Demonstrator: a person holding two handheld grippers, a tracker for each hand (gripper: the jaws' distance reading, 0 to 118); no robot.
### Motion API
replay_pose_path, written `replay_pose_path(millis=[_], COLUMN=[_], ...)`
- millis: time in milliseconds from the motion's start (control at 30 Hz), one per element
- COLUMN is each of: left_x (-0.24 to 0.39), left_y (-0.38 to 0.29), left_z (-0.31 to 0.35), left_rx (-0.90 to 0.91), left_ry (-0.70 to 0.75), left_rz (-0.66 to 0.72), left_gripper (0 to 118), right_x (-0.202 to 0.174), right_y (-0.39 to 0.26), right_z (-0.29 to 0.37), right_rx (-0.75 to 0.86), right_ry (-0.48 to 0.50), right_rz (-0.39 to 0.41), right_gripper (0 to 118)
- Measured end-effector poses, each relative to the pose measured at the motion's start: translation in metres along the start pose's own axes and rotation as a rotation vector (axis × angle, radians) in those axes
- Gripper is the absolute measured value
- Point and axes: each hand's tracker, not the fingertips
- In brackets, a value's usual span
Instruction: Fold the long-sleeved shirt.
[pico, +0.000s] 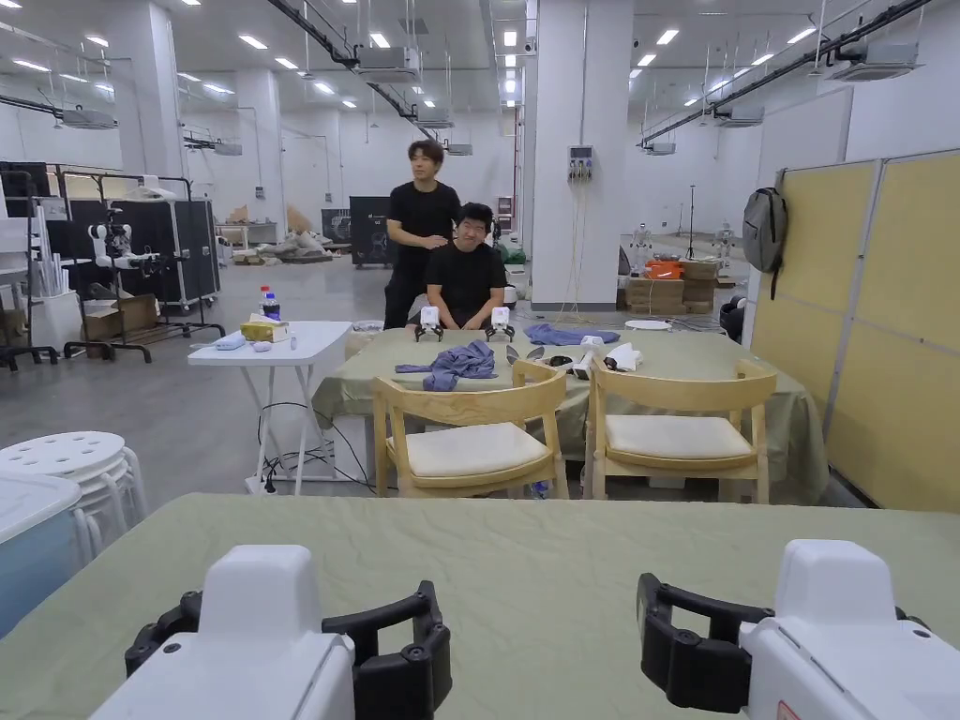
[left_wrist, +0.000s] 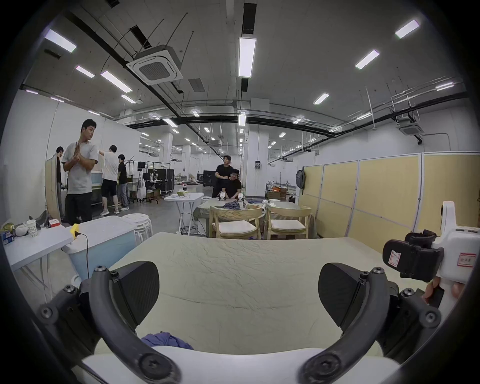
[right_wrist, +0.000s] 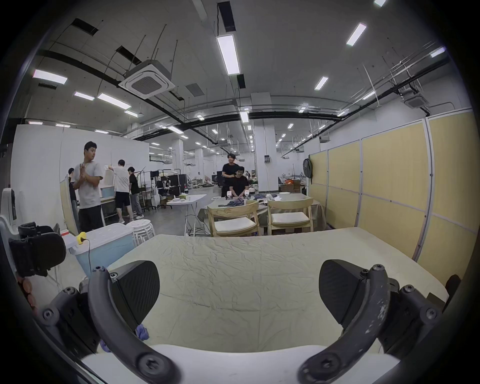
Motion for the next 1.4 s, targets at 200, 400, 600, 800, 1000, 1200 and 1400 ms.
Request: replay_pose_path(millis=[200,400,600,800,1000,1200,1400], left_x=[-0.002,-0.005,-0.004,0.001,-0.011,-0.099,-0.201], left_y=[0.001,0.003,0.002,-0.004,-0.007,-0.014,-0.024], left_z=[-0.001,-0.002,-0.003,0.005,0.003,0.047,0.129], left_rx=[-0.004,0.000,-0.001,0.015,-0.048,-0.031,-0.063], left_ry=[-0.003,0.017,0.021,0.054,-0.032,0.248,0.608], left_rz=[0.004,0.001,-0.006,-0.048,0.087,0.147,0.154], left_gripper=[118,118,118,1,0,0,1], right_x=[0.002,0.003,0.003,0.007,0.003,-0.090,-0.257], right_y=[0.001,0.001,0.002,-0.004,-0.012,-0.021,-0.032], right_z=[-0.001,0.000,0.000,0.008,0.002,-0.027,-0.011], right_rx=[-0.001,0.004,0.011,-0.061,-0.019,-0.056,-0.098], right_ry=[-0.008,-0.011,-0.021,-0.017,-0.054,0.193,0.684], right_rz=[-0.001,0.018,0.015,-0.037,-0.063,-0.056,0.020], right_gripper=[118,118,118,4,4,4,4])
